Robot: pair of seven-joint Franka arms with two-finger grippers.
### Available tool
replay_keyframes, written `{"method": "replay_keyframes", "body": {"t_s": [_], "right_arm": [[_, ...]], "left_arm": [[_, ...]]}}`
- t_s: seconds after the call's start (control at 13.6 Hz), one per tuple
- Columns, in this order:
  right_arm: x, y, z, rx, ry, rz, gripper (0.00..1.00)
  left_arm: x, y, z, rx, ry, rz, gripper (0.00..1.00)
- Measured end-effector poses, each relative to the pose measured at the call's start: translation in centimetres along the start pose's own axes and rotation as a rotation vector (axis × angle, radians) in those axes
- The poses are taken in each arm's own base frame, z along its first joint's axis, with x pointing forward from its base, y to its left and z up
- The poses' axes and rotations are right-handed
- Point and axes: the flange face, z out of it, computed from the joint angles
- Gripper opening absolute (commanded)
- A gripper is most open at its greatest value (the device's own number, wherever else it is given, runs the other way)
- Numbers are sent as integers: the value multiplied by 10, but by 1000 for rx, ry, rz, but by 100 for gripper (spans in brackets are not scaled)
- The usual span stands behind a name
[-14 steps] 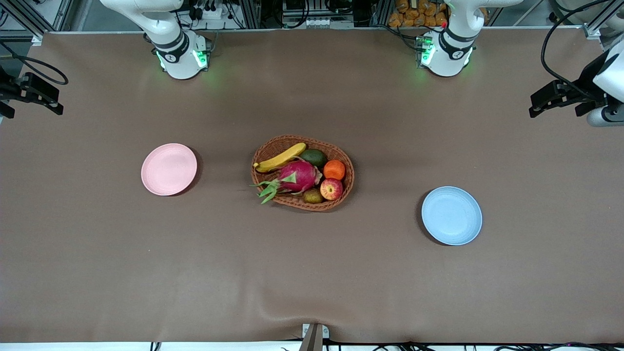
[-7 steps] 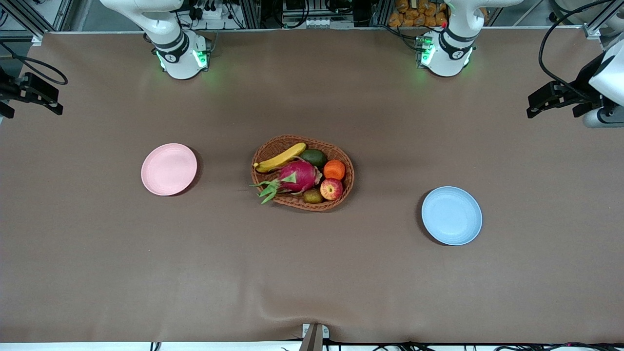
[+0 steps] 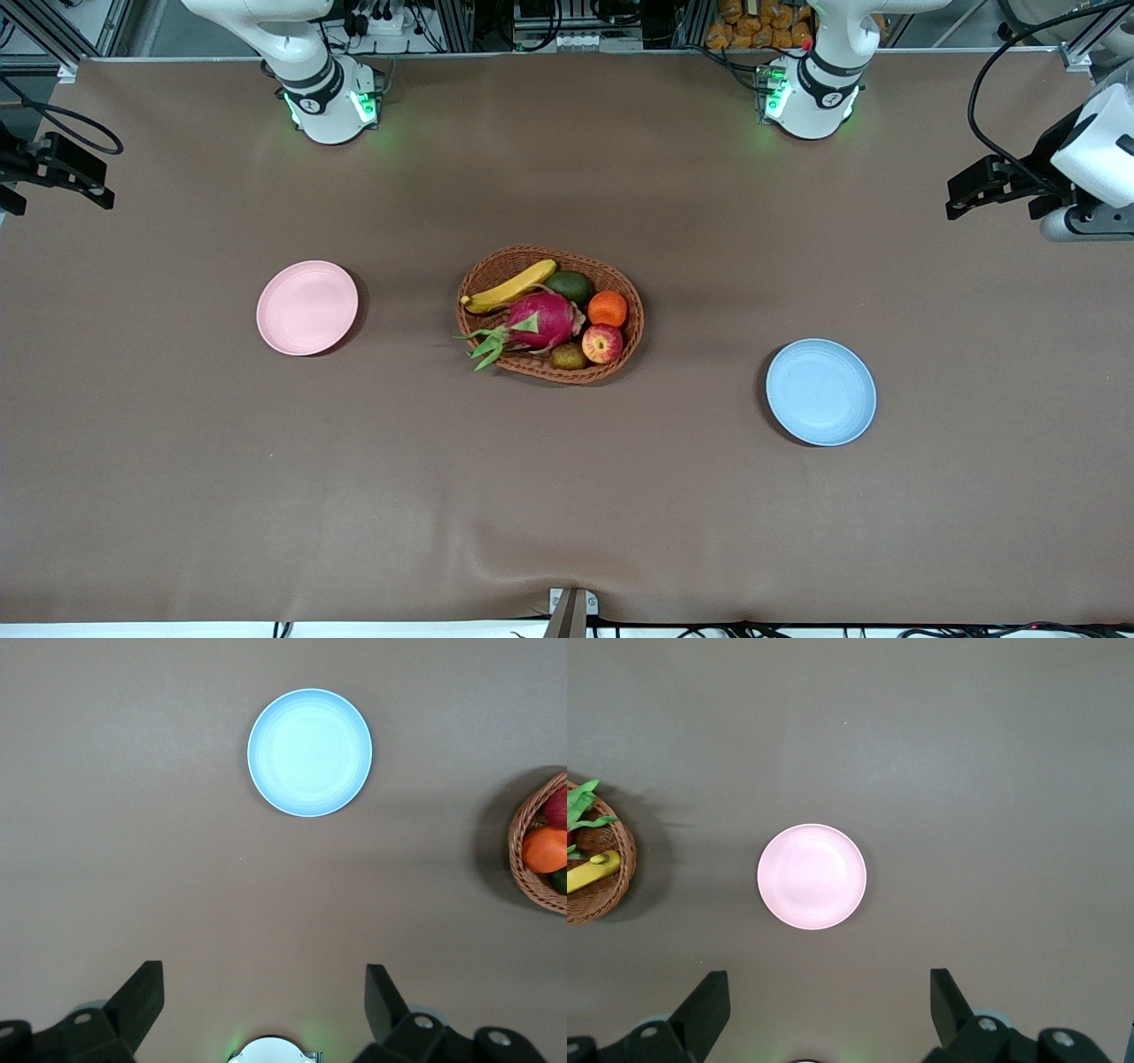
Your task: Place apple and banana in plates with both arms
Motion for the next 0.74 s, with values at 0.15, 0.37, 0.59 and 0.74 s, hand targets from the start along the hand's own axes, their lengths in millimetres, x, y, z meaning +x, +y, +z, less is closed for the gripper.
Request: {"method": "replay_keyframes", "body": {"t_s": [0.15, 0.37, 0.59, 0.74], "right_arm": [[0, 0, 0, 0, 0, 0, 100], [0, 0, 0, 0, 0, 0, 100], [0, 0, 0, 0, 0, 0, 100], [0, 0, 0, 0, 0, 0, 100]], "left_arm": [[1, 1, 2, 0, -3, 2, 100], [4, 3, 6, 1, -9, 5, 100], [5, 3, 7, 1, -10, 6, 100], [6, 3, 8, 1, -12, 6, 100]]}}
